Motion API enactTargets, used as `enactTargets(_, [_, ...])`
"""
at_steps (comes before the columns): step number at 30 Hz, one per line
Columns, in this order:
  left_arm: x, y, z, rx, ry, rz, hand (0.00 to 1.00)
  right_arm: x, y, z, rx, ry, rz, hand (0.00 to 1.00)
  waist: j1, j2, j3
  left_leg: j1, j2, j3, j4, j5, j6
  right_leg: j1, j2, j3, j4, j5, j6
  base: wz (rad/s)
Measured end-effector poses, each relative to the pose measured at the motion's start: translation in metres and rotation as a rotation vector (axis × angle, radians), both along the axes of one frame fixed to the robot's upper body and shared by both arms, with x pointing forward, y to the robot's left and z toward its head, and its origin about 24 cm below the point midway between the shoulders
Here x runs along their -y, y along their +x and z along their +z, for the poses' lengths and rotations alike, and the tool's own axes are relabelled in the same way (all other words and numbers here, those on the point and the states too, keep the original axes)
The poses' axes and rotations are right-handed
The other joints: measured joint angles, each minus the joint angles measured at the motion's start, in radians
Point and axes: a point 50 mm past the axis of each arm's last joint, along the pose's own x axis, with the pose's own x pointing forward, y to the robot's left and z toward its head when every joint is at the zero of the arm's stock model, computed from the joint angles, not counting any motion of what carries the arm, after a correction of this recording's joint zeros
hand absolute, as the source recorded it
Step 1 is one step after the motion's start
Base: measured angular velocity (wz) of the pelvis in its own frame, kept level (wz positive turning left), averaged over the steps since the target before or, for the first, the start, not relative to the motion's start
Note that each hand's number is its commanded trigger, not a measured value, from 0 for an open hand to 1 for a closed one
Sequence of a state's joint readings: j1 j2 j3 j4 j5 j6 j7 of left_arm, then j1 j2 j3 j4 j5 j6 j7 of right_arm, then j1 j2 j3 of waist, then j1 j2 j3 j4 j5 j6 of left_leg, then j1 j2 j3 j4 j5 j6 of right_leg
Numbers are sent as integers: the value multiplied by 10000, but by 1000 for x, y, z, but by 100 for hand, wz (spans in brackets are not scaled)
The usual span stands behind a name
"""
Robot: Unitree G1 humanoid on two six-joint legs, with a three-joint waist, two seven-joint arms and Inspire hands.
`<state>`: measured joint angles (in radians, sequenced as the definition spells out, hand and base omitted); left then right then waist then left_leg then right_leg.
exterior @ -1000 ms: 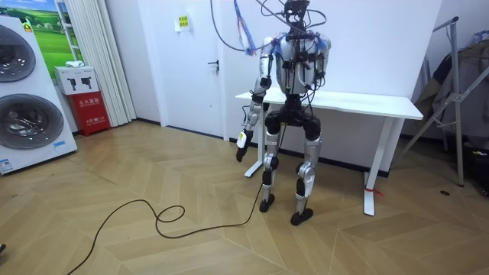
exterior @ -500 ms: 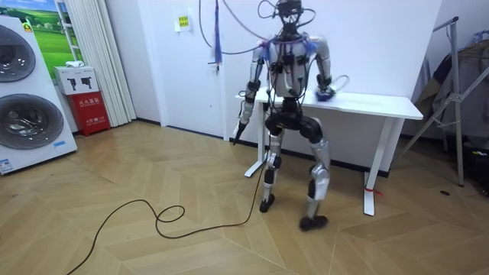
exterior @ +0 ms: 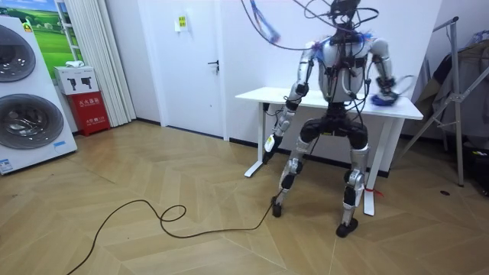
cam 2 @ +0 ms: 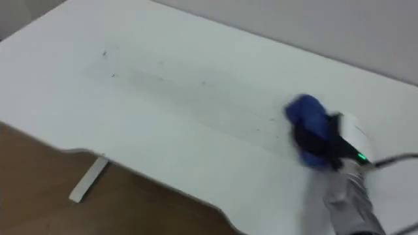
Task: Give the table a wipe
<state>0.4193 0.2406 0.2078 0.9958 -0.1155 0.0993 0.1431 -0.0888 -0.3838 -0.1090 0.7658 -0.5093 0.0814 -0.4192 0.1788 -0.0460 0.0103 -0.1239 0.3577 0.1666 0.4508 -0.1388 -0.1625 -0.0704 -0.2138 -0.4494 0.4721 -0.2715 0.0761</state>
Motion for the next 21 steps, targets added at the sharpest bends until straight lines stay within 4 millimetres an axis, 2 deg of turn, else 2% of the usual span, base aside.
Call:
enactTargets(1, [0,1,0,43,5,32,0,3,-2,0,-44,-56,-137,100,-30,17,-5,9,-153,30,141,-185,57,29,95,95,-101,41,-68,-51])
enactTargets(2, [0,5,0,179,-1,1,0,3,-1,1,-15,-60,-113,100,-44,100,0,57,-569,55,357,-627,153,84,274,367,-229,109,-179,-63])
enactTargets(3, [-1,13,0,429,9,-69,0,-2,2,3,124,14,26,100,-38,227,0,108,-857,243,397,-1016,350,168,468,503,-424,213,-266,-65])
enactTargets(4, [0,17,0,556,11,-152,0,-7,5,3,205,87,118,100,46,275,-6,172,-963,363,396,-1143,392,165,561,661,-483,246,-288,-82])
enactTargets(5, [3,23,-1,737,-71,-279,0,-21,15,6,431,272,472,100,373,402,-20,460,-1071,423,214,-1242,429,120,784,1125,-635,372,-348,-120])
enactTargets(6, [9,26,-4,800,-243,-355,0,-46,32,9,660,463,1305,100,783,585,-29,759,-1081,406,-83,-1242,419,5,961,1523,-787,556,-425,-132])
enactTargets(7, [13,29,-5,833,-351,-352,0,-61,42,12,811,530,1879,100,937,702,-20,848,-1092,403,-217,-1242,410,-52,1013,1618,-879,660,-456,-109])
enactTargets(8, [19,37,-8,1042,-574,-215,0,-91,61,20,1138,626,3038,100,1145,817,-58,847,-1124,395,-449,-1228,374,-231,1142,1876,-1032,885,-452,-67])
enactTargets(9, [25,43,-11,1137,-747,-260,0,-120,79,30,1345,567,4151,100,1392,951,-91,855,-1213,403,-818,-1167,188,-479,1188,2067,-1138,1050,-423,-49])
enactTargets(10, [27,46,-11,1191,-807,-283,0,-136,87,34,1455,671,4673,100,1542,961,-99,908,-1297,425,-1009,-1127,168,-621,1185,2181,-1165,1126,-396,-43])
enactTargets(11, [29,54,-12,1311,-860,-355,0,-166,97,41,1643,956,5593,100,1811,925,-89,953,-1435,499,-1342,-940,215,-778,1158,2300,-1296,1287,-376,-23])
enactTargets(13, [28,61,-10,1428,-784,-391,0,-198,106,48,1843,1237,6685,100,2140,869,-85,980,-1549,478,-1683,-768,272,-742,1080,2164,-1527,1380,-327,13])
enactTargets(14, [28,65,-10,1469,-701,-413,0,-208,107,50,1985,1370,7058,100,2136,829,-82,998,-1664,287,-1859,-675,321,-616,958,1919,-1657,1394,-285,58])
enactTargets(16, [30,63,-10,1348,-611,-345,0,-207,100,41,1840,1464,7072,100,2001,727,-77,1135,-1880,-17,-2163,-546,412,-312,736,1530,-1805,1340,-158,64])
enactTargets(18, [28,56,-7,1370,-431,-252,0,-193,77,22,1687,1204,6675,100,1508,461,-89,1264,-2072,-328,-2339,-500,475,108,559,1195,-2029,1331,-15,48])
enactTargets(19, [27,51,-6,1267,-367,-167,0,-188,72,19,1731,1255,6475,100,1395,415,-77,1316,-2090,-342,-2373,-500,478,225,549,1161,-2084,1343,11,24])
enactTargets(20, [25,45,-5,1136,-201,-72,0,-178,59,8,1655,1291,6028,100,1058,355,-43,1468,-2109,-360,-2408,-502,482,471,550,1059,-2296,1379,69,14])
enactTargets(21, [23,43,-4,1104,-81,1,0,-163,45,-1,1502,1070,5588,100,854,290,-67,1653,-2129,-332,-2471,-509,492,689,546,957,-2438,1402,107,15])
